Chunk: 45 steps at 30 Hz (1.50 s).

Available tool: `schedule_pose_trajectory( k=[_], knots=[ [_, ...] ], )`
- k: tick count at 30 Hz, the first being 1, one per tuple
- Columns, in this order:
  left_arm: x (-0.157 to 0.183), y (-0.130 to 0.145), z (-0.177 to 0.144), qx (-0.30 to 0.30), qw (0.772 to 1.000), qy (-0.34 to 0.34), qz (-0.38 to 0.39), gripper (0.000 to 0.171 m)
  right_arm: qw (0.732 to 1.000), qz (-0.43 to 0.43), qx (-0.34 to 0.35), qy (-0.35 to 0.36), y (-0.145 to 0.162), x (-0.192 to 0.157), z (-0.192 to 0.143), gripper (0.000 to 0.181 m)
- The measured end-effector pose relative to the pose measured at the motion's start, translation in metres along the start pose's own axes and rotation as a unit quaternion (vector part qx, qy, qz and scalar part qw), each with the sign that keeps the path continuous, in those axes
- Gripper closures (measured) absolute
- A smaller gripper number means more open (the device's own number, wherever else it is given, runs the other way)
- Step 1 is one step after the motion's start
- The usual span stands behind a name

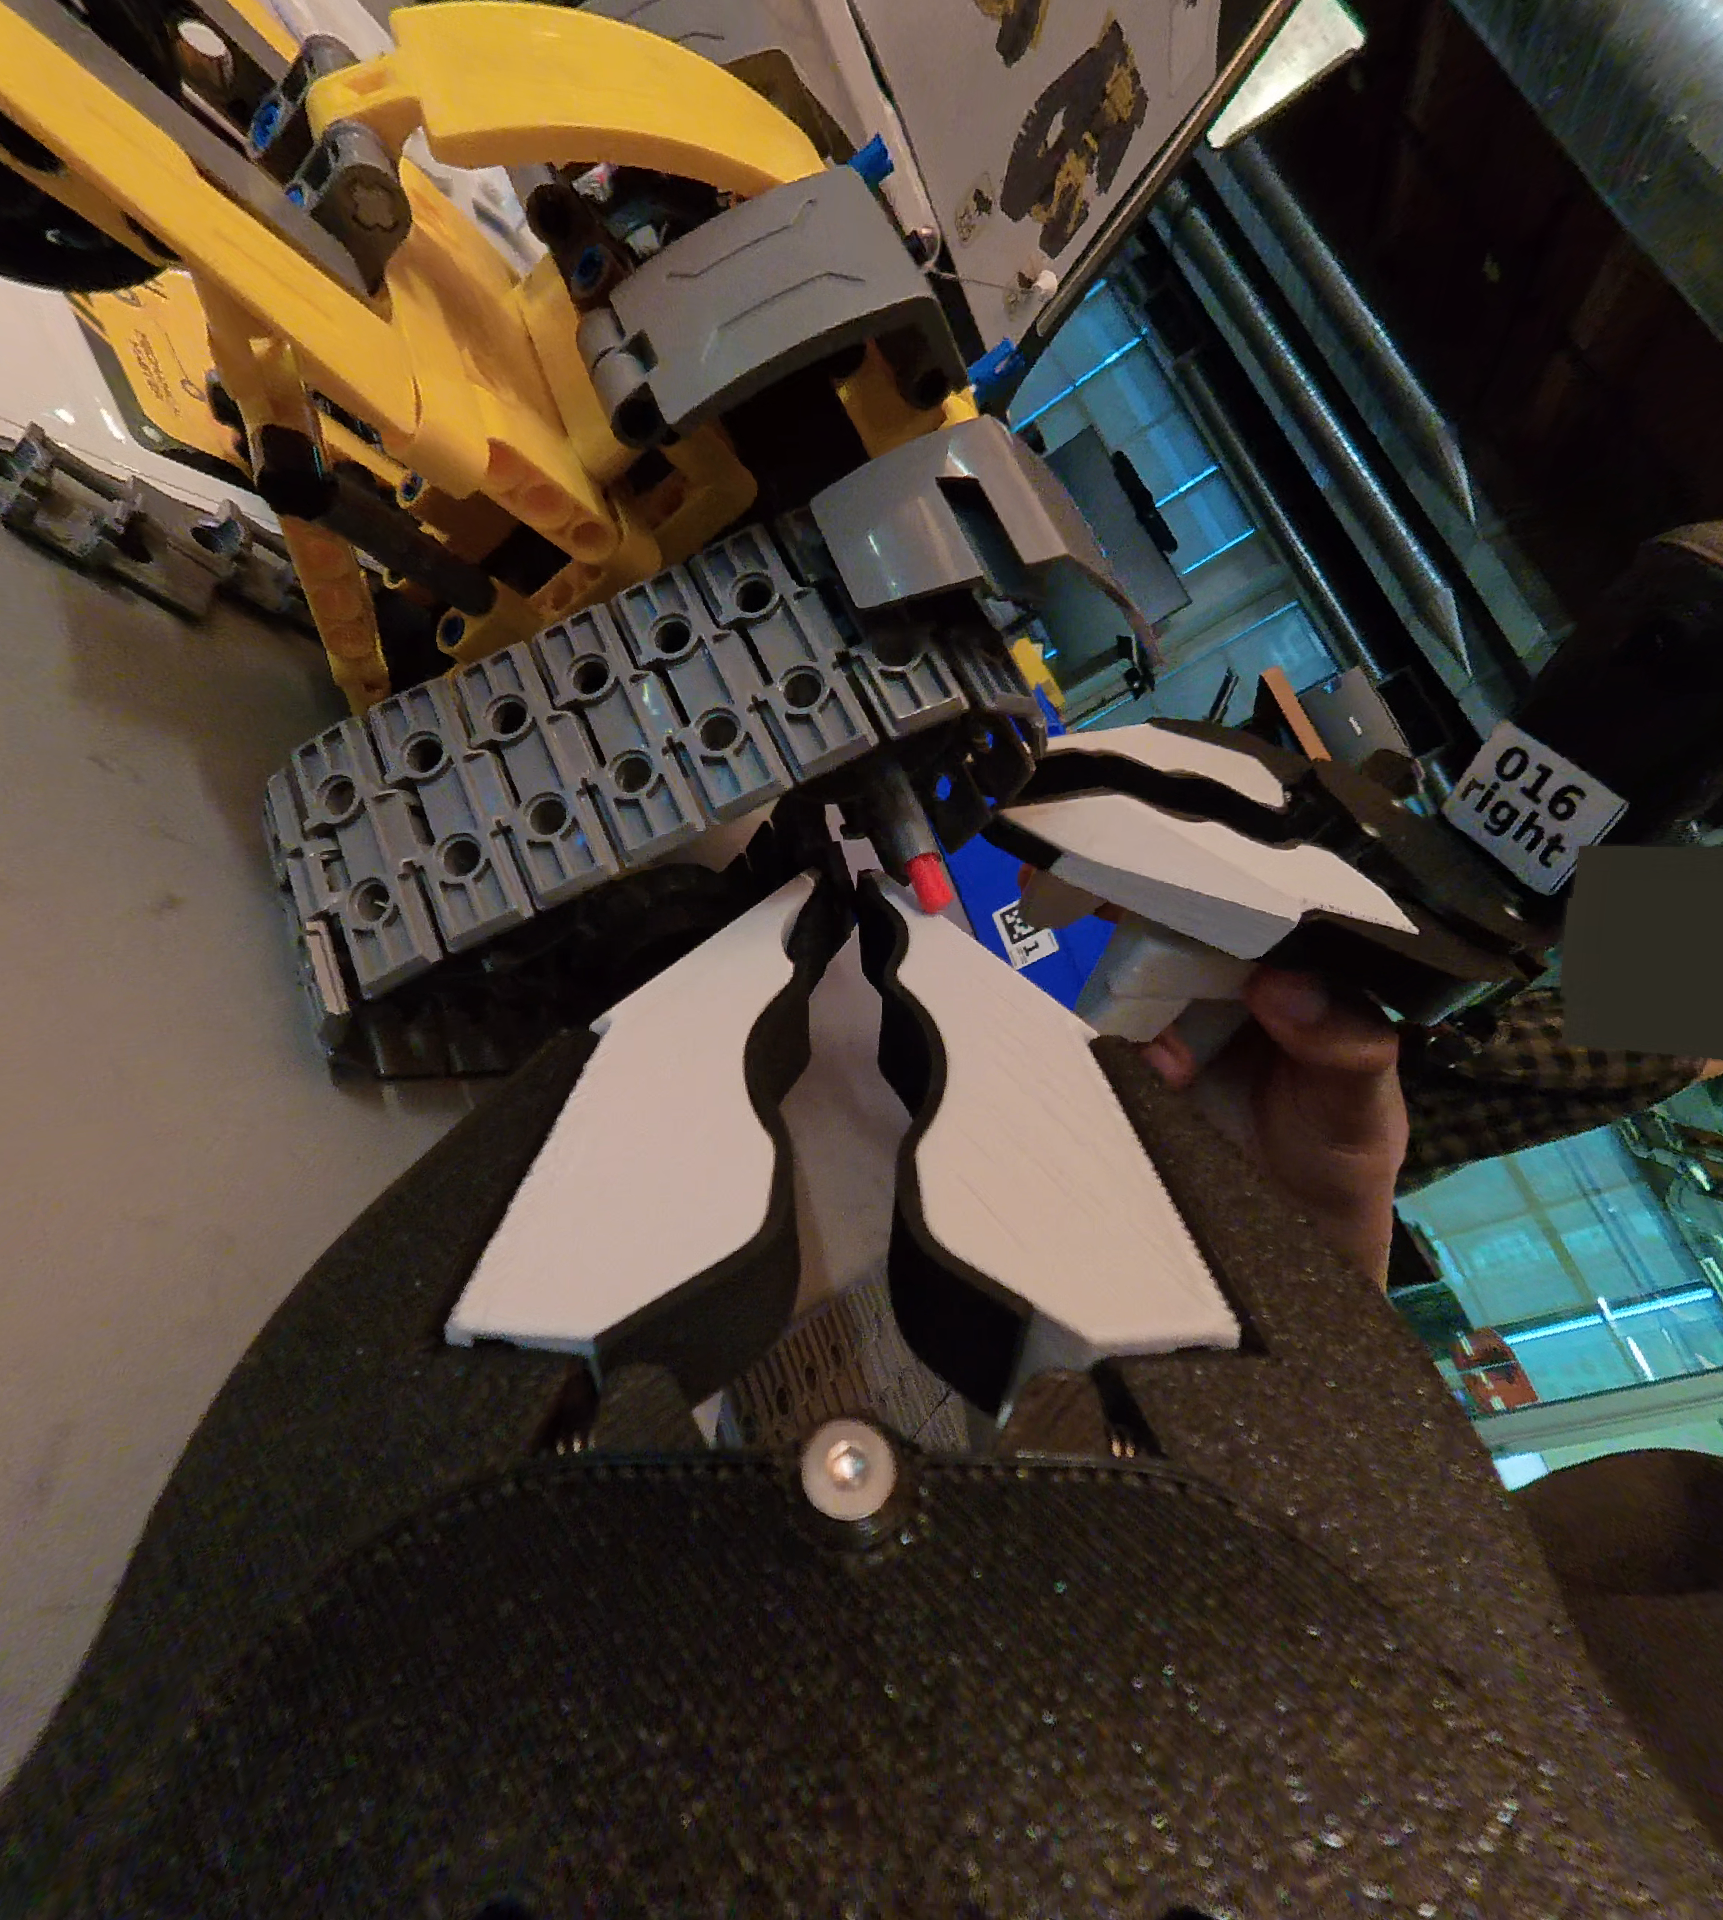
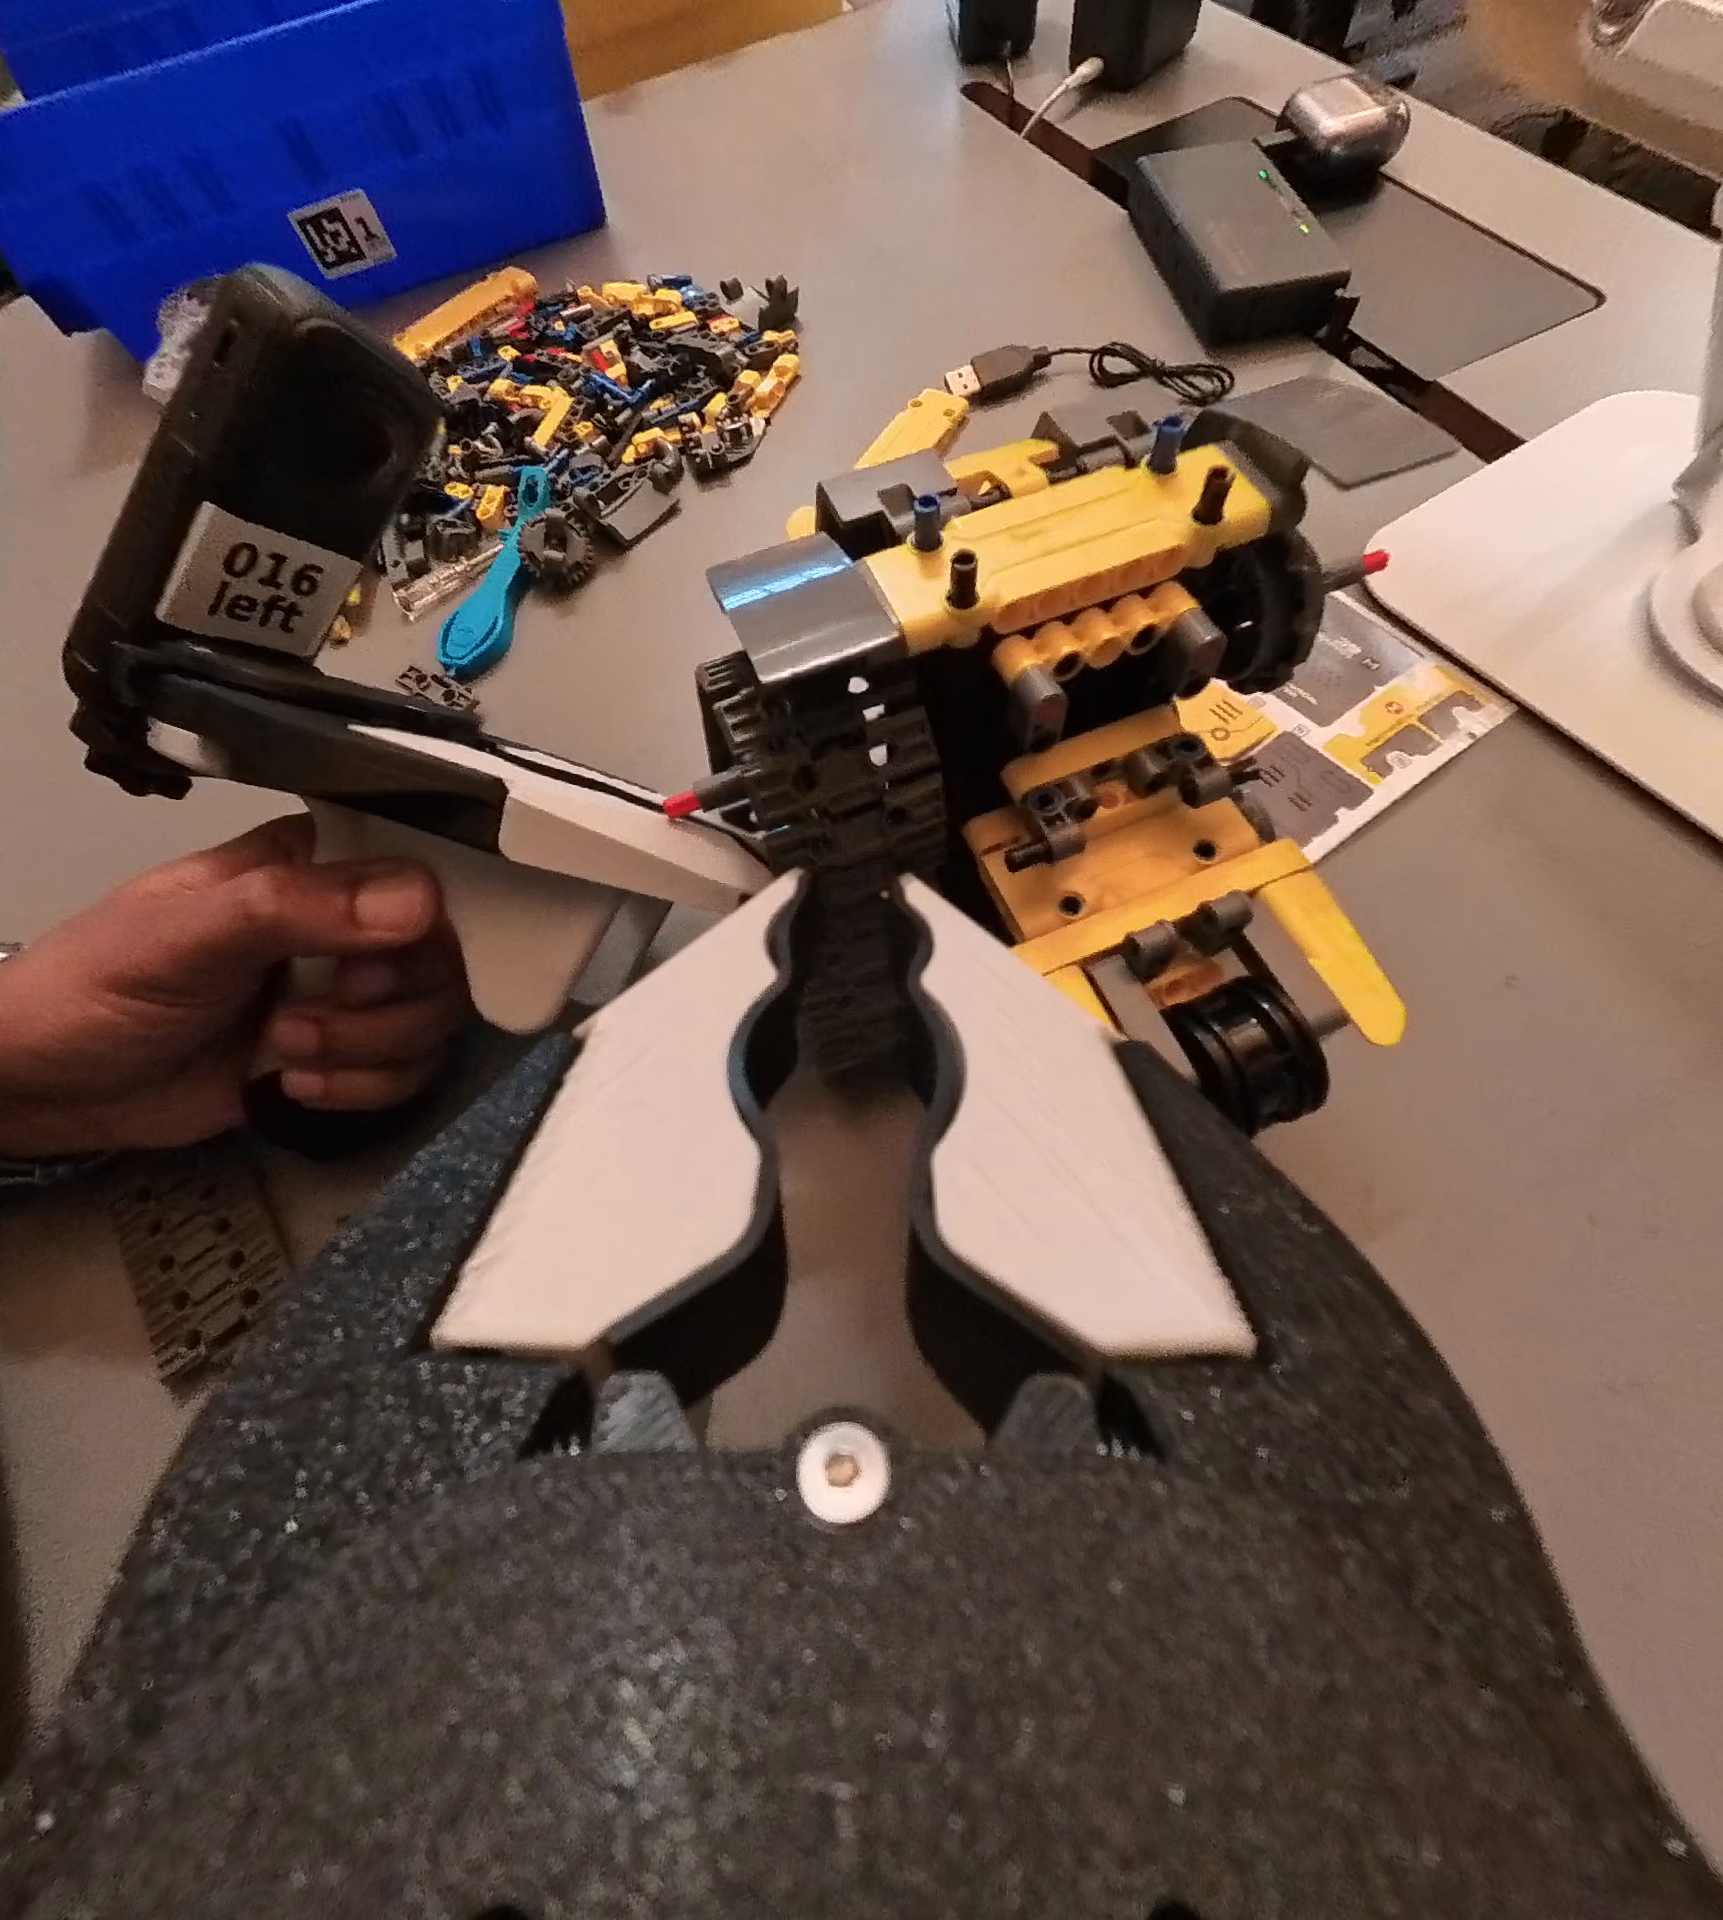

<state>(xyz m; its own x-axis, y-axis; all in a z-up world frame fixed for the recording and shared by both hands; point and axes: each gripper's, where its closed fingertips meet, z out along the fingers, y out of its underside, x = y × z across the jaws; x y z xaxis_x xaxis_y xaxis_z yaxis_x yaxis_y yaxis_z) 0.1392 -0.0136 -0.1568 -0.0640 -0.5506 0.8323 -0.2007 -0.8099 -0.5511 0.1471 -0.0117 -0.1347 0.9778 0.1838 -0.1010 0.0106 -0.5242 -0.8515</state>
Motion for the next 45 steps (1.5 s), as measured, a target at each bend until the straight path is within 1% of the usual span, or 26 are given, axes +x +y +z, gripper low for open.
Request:
schedule_pose_trajectory(
  k=[5,8,12,18,28,31,42,45],
  knots=[
    [0.0,-0.002,-0.001,0.009,1.0,-0.004,0.01,0.171,0.999,-0.017,0.025,-0.015,-0.007,-0.006,-0.001,0.159],
    [0.001,-0.002,-0.001,0.011,1.0,-0.012,0.027,0.171,0.999,-0.032,0.016,-0.007,-0.006,-0.003,0.002,0.157],
    [0.003,0.0,-0.001,0.011,0.998,-0.022,0.051,0.17,0.999,-0.005,-0.001,-0.046,0.003,-0.006,0.01,0.158],
    [0.004,0.0,-0.001,0.015,0.996,-0.039,0.08,0.17,0.996,0.029,0.002,-0.086,0.004,-0.006,0.01,0.164],
    [0.002,-0.003,-0.002,0.019,0.997,-0.039,0.072,0.171,0.997,-0.004,-0.014,-0.079,-0.007,0.006,0.012,0.165],
    [0.002,-0.003,-0.002,0.02,0.995,-0.043,0.083,0.17,0.996,-0.007,-0.027,-0.087,-0.006,0.005,0.016,0.167],
    [0.003,-0.003,-0.002,0.019,0.992,-0.056,0.111,0.171,0.992,0.005,-0.054,-0.118,0.005,-0.002,0.015,0.169],
    [0.004,-0.002,-0.002,0.017,0.99,-0.062,0.124,0.171,0.991,0.011,-0.051,-0.124,0.005,-0.003,0.013,0.169]
  ],
)
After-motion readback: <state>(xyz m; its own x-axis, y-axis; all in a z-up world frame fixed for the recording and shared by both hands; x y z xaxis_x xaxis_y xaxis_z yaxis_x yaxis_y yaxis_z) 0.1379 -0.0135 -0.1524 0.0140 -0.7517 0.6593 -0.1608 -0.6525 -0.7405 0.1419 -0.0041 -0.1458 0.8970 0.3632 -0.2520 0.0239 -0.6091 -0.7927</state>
